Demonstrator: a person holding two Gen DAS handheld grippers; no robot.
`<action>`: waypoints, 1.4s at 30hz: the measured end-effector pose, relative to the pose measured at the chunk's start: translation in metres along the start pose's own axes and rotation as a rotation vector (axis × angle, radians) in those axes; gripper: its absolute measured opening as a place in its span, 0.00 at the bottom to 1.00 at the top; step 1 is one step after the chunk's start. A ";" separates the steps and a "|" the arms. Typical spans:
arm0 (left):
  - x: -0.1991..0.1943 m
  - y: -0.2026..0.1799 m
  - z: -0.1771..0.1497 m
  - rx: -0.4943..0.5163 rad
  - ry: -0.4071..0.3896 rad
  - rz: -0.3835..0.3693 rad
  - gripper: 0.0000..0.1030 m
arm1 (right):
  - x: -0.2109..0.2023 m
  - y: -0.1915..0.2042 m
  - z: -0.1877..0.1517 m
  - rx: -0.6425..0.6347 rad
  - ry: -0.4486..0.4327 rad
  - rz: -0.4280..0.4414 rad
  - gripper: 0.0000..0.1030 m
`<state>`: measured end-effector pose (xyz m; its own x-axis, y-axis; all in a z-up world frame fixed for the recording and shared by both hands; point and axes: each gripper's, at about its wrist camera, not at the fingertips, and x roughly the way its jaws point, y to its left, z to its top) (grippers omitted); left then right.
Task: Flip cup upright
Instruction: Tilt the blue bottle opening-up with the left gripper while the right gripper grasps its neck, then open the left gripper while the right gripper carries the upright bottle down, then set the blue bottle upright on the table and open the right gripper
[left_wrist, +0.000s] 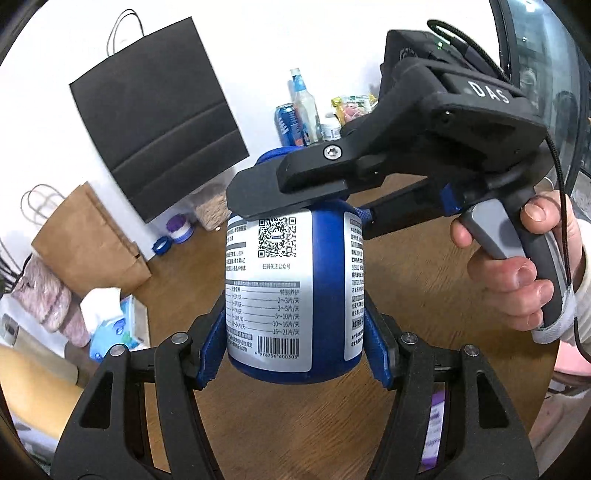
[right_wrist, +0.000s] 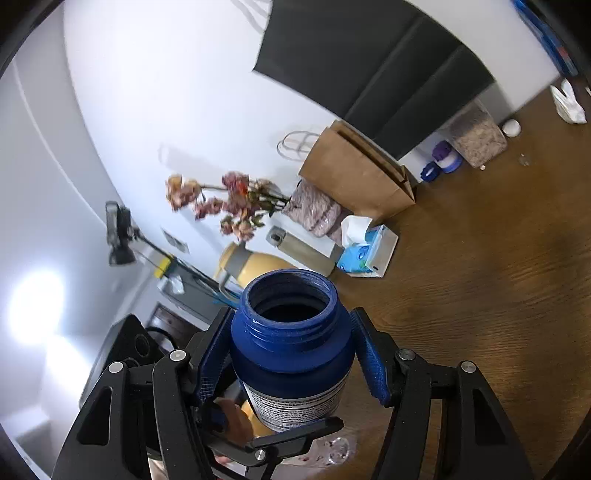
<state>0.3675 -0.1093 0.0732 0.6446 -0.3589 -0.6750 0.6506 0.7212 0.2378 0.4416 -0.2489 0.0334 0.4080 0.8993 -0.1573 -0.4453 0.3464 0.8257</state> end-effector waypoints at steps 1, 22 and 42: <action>-0.002 0.003 -0.003 -0.004 0.001 -0.002 0.58 | 0.005 0.000 -0.004 -0.004 0.006 -0.002 0.66; -0.003 -0.017 -0.110 -0.430 -0.073 -0.064 0.77 | 0.081 0.049 -0.101 -0.600 0.056 -0.605 0.66; 0.001 0.002 -0.154 -0.683 0.052 0.002 1.00 | 0.114 0.028 -0.108 -0.637 0.341 -0.697 0.67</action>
<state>0.3075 -0.0171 -0.0346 0.6146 -0.3406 -0.7115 0.2390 0.9400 -0.2436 0.3896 -0.1080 -0.0195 0.5346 0.4348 -0.7246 -0.5778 0.8138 0.0620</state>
